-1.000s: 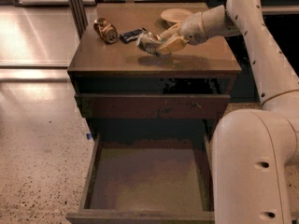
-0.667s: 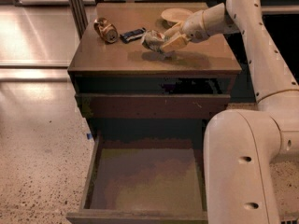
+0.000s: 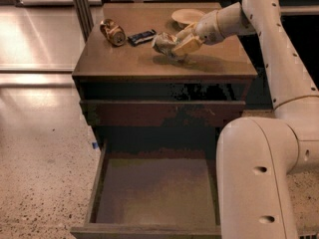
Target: Pick 7up can from middle drawer and place on counter
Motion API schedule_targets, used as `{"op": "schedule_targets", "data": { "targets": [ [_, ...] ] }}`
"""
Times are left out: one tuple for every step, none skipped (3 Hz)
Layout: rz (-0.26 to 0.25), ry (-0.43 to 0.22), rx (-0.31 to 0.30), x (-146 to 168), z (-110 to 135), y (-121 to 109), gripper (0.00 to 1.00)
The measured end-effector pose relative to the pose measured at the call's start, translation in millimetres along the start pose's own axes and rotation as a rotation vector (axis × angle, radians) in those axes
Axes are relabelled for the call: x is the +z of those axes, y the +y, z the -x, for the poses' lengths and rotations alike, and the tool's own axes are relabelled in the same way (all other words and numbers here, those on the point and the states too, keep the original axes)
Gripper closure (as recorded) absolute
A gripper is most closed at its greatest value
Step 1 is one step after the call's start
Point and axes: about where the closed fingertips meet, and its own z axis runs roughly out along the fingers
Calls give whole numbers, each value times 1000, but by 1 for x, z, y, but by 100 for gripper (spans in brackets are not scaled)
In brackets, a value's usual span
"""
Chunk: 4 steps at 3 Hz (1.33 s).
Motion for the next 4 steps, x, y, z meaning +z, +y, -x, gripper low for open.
{"op": "schedule_targets", "data": {
  "targets": [
    [0,0,0,0,0,0,58],
    [0,0,0,0,0,0,35],
    [0,0,0,0,0,0,12],
    [0,0,0,0,0,0,0]
  ]
}}
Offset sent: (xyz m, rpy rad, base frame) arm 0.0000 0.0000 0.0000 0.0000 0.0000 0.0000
